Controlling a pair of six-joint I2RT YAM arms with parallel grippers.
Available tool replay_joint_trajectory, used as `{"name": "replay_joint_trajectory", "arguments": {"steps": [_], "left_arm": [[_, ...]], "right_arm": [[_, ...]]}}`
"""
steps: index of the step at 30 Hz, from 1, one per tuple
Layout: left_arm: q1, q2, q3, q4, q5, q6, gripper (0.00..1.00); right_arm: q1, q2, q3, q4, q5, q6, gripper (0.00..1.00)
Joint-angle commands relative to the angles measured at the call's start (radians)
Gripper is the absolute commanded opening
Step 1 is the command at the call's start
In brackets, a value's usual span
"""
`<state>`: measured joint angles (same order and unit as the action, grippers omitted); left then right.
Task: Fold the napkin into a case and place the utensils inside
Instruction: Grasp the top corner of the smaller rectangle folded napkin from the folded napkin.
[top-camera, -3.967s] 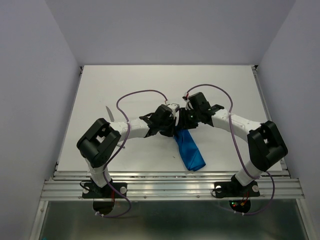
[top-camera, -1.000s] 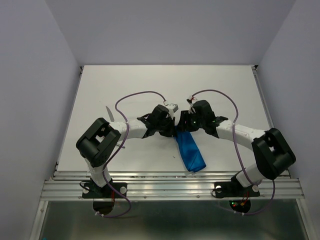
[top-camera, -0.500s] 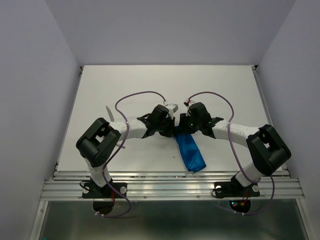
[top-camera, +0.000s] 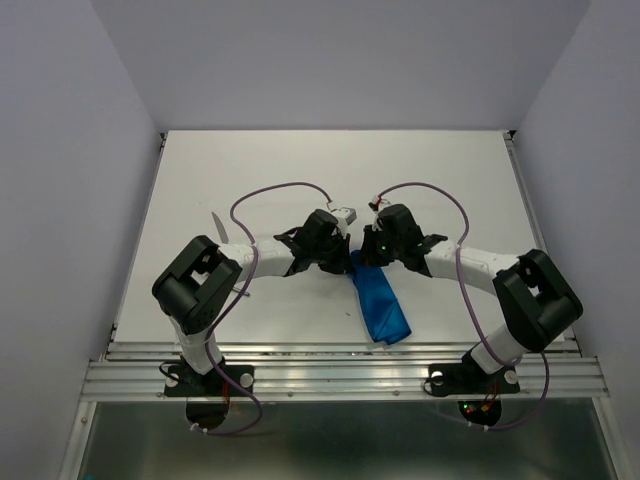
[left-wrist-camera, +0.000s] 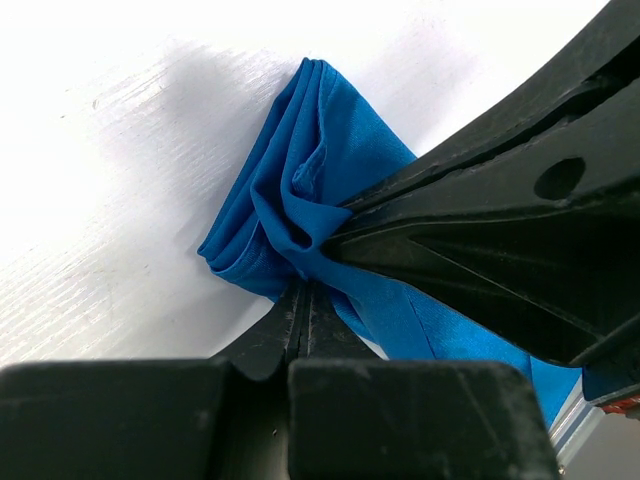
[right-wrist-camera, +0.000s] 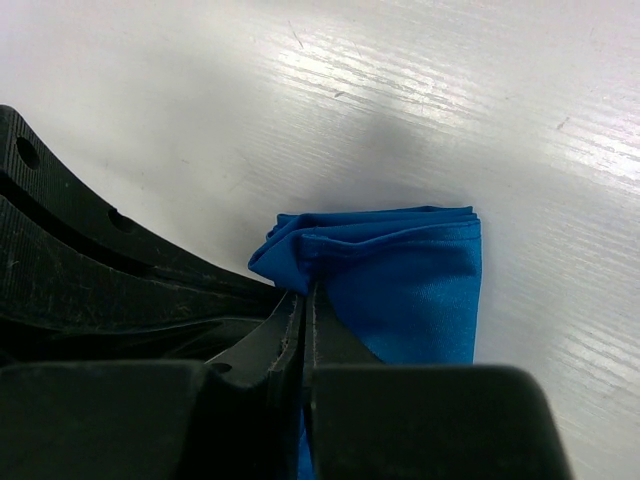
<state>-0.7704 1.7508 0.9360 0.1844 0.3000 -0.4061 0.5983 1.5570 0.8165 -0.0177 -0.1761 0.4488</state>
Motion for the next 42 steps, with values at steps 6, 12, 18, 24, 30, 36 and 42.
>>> {"name": "replay_joint_trajectory", "arguments": {"steps": [6,12,18,24,30,36,42], "left_arm": [[0.006,-0.065,-0.008,0.041,0.019,0.001,0.00],[0.022,-0.074,-0.025,0.056,0.036,-0.002,0.00],[0.028,-0.074,-0.028,0.061,0.050,-0.002,0.00],[0.031,-0.076,-0.031,0.061,0.057,0.001,0.00],[0.036,-0.071,-0.025,0.063,0.073,0.003,0.00],[0.039,-0.066,-0.017,0.063,0.080,0.006,0.00],[0.039,-0.066,-0.016,0.063,0.085,0.001,0.00]], "right_arm": [[0.011,-0.067,0.033,-0.093,-0.028,-0.044,0.01],[0.011,-0.061,0.084,-0.214,-0.074,-0.094,0.01],[0.011,-0.009,0.177,-0.353,-0.040,-0.142,0.01],[0.011,0.021,0.256,-0.436,-0.025,-0.208,0.01],[0.011,0.047,0.279,-0.465,-0.091,-0.265,0.01],[0.011,0.075,0.228,-0.430,-0.129,-0.254,0.01],[0.011,0.107,0.182,-0.374,-0.137,-0.214,0.01]]}}
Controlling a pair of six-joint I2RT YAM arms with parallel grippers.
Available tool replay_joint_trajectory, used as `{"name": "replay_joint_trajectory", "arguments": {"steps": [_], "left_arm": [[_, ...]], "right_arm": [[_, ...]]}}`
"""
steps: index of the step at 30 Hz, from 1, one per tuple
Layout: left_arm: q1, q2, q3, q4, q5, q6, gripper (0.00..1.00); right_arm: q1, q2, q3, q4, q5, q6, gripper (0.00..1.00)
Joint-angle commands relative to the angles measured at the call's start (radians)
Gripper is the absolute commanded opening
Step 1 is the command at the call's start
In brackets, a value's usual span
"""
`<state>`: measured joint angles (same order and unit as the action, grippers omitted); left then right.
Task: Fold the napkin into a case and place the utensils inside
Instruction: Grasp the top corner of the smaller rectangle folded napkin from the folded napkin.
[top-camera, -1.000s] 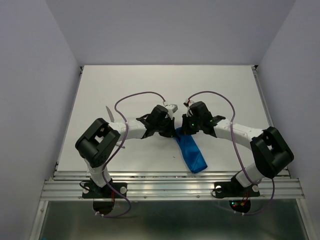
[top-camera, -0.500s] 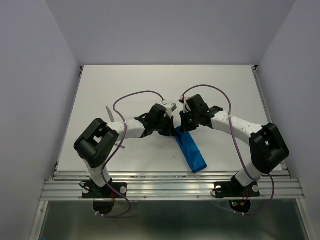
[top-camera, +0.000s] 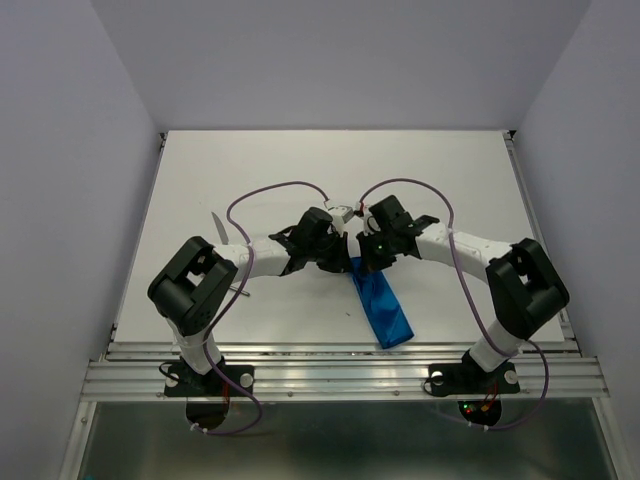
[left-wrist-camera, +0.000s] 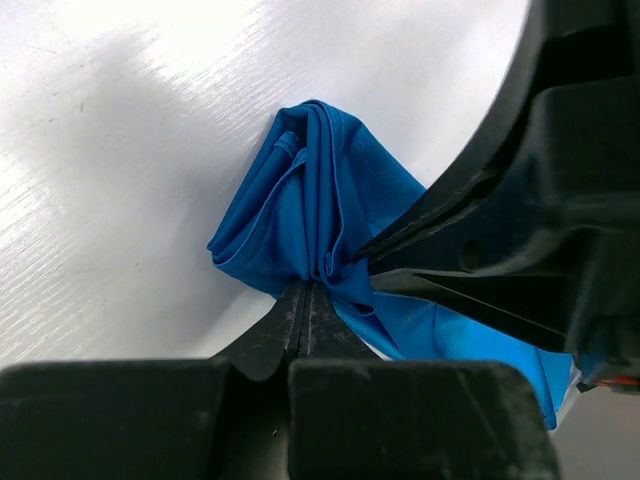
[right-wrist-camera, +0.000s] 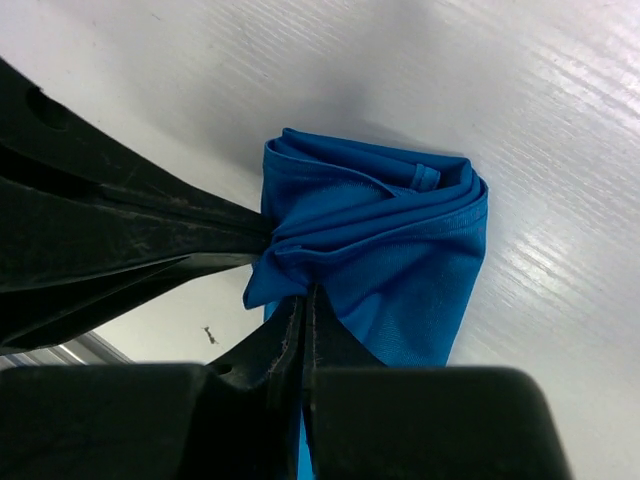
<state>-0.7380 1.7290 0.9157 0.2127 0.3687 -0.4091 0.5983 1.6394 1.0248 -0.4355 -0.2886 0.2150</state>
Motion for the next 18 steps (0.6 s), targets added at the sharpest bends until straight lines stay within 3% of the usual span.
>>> {"name": "replay_joint_trajectory", "arguments": {"steps": [1,8,18], "left_arm": [[0.005,-0.045,0.006,0.034,0.018,0.004,0.00],[0.008,-0.048,0.000,0.037,0.019,0.000,0.00],[0.009,-0.054,-0.018,0.063,0.050,-0.010,0.00]], "right_arm": [[0.011,0.031,-0.037,0.049,-0.023,0.026,0.01],[0.011,0.085,-0.069,0.093,-0.029,0.060,0.01],[0.011,0.135,-0.060,0.115,0.075,0.161,0.01]]}}
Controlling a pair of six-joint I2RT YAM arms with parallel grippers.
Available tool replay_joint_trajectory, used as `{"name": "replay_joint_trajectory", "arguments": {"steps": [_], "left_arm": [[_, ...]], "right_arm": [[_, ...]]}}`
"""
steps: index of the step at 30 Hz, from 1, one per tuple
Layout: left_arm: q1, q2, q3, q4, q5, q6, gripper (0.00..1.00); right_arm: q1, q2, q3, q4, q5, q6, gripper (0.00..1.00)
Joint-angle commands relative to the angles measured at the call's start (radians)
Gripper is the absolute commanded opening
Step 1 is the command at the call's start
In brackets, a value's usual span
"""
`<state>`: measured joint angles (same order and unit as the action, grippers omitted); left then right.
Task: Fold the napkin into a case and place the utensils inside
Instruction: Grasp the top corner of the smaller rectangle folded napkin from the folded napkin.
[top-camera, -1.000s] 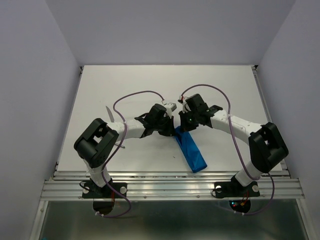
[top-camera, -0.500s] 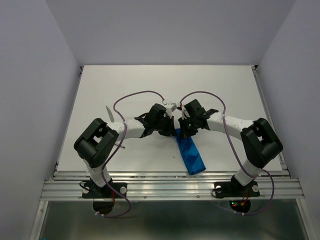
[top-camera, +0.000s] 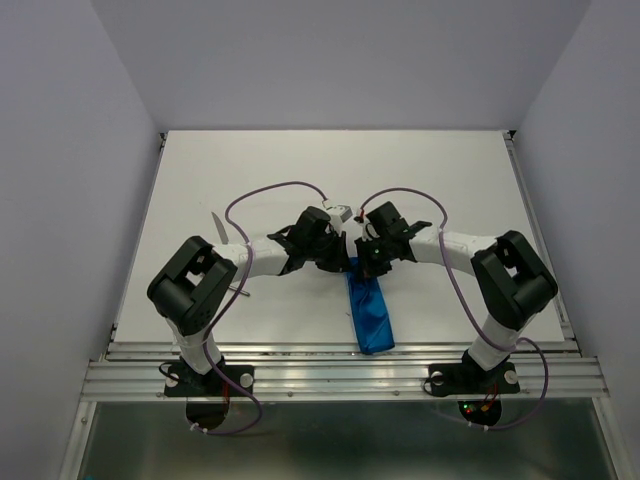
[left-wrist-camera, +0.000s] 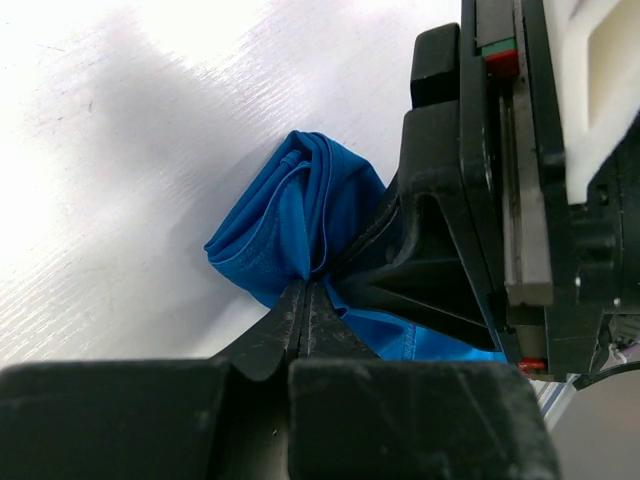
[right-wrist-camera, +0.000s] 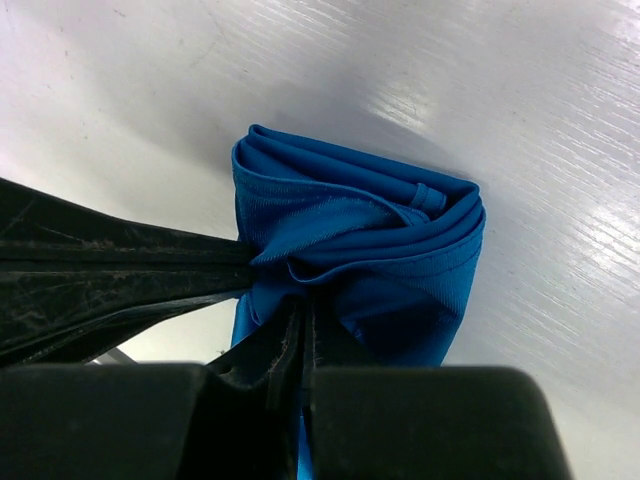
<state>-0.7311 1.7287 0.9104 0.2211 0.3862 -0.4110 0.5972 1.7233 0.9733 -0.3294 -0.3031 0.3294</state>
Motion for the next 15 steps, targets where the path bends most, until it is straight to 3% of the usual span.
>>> {"name": "replay_joint_trajectory", "arguments": {"steps": [1,15], "left_arm": [[0.001,-0.055,-0.015,0.058,0.034,-0.008,0.00],[0.004,-0.093,-0.064,0.073,0.059,0.008,0.00]], "right_arm": [[0.012,0.055,-0.007,0.013,0.097,0.074,0.01],[0.012,0.053,0.053,0.026,0.291,0.232,0.01]]}}
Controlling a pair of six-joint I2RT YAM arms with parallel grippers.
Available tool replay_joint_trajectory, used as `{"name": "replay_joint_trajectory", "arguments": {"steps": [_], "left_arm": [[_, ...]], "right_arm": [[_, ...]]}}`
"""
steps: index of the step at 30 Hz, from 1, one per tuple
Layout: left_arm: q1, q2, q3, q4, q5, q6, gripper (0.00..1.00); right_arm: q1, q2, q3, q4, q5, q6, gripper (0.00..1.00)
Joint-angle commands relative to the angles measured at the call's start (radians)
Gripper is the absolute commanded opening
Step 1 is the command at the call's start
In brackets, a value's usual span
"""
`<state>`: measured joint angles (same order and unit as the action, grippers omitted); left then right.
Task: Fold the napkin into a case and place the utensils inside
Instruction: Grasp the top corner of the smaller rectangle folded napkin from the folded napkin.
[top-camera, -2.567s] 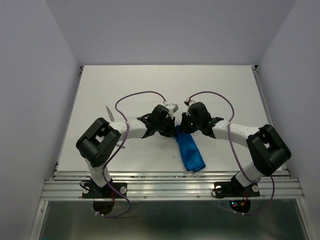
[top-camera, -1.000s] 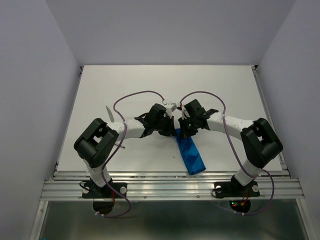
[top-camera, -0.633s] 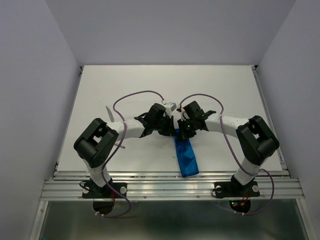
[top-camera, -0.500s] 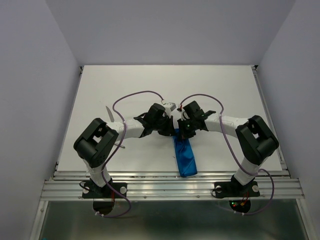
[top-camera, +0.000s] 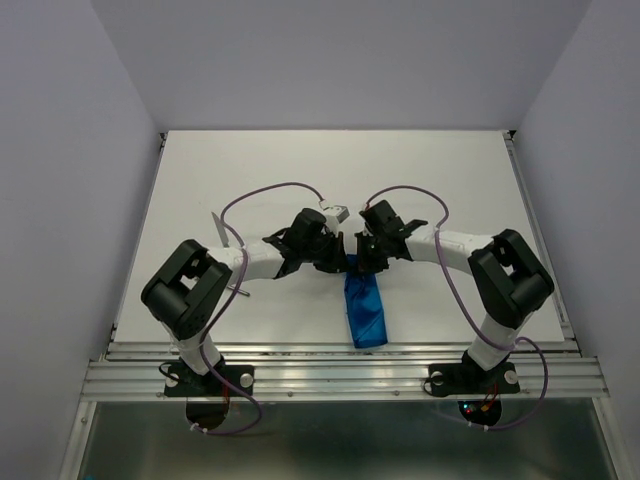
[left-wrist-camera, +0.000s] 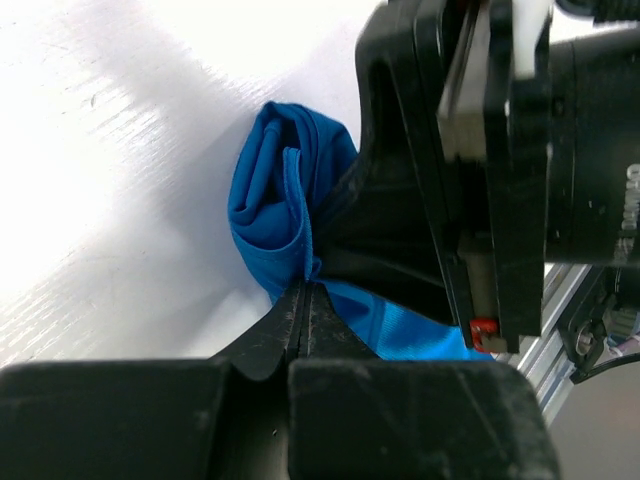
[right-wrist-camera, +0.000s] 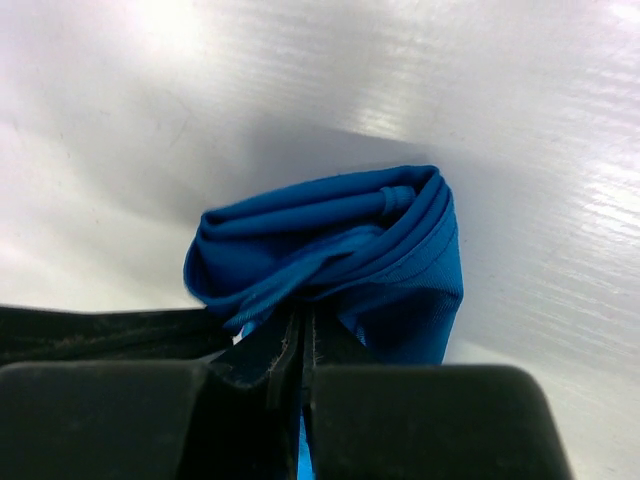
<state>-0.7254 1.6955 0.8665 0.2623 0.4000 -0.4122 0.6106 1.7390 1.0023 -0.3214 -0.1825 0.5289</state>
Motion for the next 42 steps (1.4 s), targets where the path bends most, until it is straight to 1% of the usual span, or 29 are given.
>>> {"name": "replay_joint_trajectory", "arguments": {"steps": [1,8,9,11,12,13,17,24,27,31,34,38,42], "left_arm": [[0.000,-0.060,-0.023,0.034,0.045,0.009,0.00],[0.009,-0.063,-0.034,0.046,0.045,0.004,0.00],[0.011,-0.063,-0.034,0.046,0.045,0.003,0.00],[0.014,-0.060,-0.032,0.048,0.045,0.000,0.00],[0.017,-0.059,-0.031,0.049,0.048,0.000,0.00],[0.017,-0.057,-0.031,0.048,0.048,0.000,0.00],[0.020,-0.051,-0.023,0.045,0.051,0.000,0.00],[0.027,-0.053,-0.023,0.040,0.046,-0.007,0.00],[0.029,-0.048,-0.024,0.041,0.048,-0.008,0.00],[0.030,-0.051,-0.024,0.046,0.051,-0.013,0.00],[0.032,-0.053,-0.021,0.046,0.053,-0.013,0.00],[0.034,-0.053,-0.017,0.045,0.059,-0.014,0.00],[0.034,-0.053,-0.012,0.041,0.063,-0.013,0.00]], "right_arm": [[-0.002,0.036,0.027,0.018,0.172,0.034,0.01],[-0.002,0.005,0.015,0.073,0.086,-0.017,0.01],[-0.002,-0.008,0.009,0.079,0.068,-0.021,0.04],[-0.002,-0.022,-0.010,0.087,0.046,-0.032,0.13],[-0.002,-0.032,-0.019,0.100,0.035,-0.033,0.13],[-0.002,-0.053,-0.028,0.107,0.014,-0.033,0.17],[-0.002,-0.093,-0.045,0.105,-0.011,-0.040,0.26],[-0.002,-0.173,-0.054,0.068,-0.021,-0.050,0.32],[-0.002,-0.202,-0.065,0.064,-0.025,-0.049,0.33],[-0.002,-0.211,-0.079,0.062,0.009,-0.027,0.33],[-0.002,-0.185,-0.070,0.070,0.014,-0.018,0.32],[-0.002,-0.142,-0.068,0.094,0.008,-0.010,0.28],[-0.002,-0.124,-0.080,0.154,-0.028,0.006,0.28]]}}
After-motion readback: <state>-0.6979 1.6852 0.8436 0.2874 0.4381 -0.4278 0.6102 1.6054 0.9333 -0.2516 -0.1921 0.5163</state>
